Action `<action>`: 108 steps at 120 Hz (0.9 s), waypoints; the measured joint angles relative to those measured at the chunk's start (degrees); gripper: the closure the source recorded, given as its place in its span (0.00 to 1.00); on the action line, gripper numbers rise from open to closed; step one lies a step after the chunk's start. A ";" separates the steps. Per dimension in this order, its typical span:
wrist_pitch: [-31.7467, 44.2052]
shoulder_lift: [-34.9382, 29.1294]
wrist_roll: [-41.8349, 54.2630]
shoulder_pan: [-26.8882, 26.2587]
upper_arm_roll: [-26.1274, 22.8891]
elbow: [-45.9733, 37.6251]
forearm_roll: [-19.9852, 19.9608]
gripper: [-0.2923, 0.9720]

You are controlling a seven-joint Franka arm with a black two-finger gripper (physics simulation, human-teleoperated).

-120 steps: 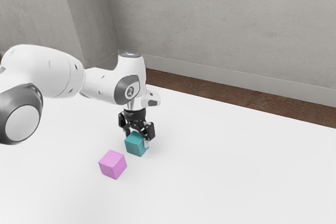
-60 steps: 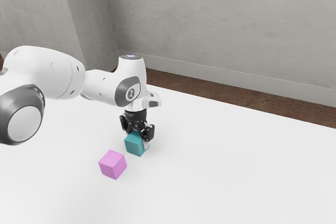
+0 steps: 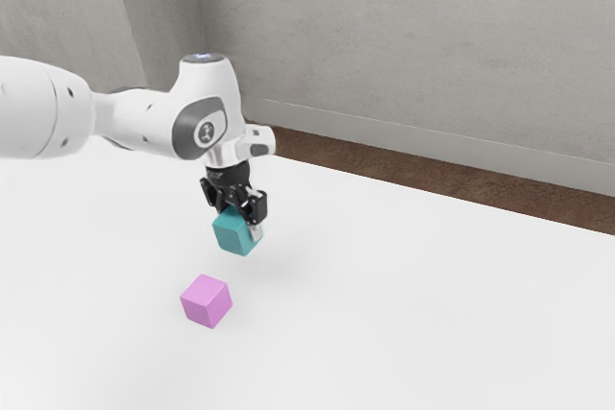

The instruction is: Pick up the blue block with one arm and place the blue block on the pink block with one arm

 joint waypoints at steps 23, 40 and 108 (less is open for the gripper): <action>-0.05 -6.27 -0.42 0.00 0.31 -7.20 1.78 0.46; 0.13 -8.64 -0.67 0.04 0.37 -10.81 3.02 0.46; 3.11 -12.03 -1.32 0.06 0.62 -18.12 4.81 0.46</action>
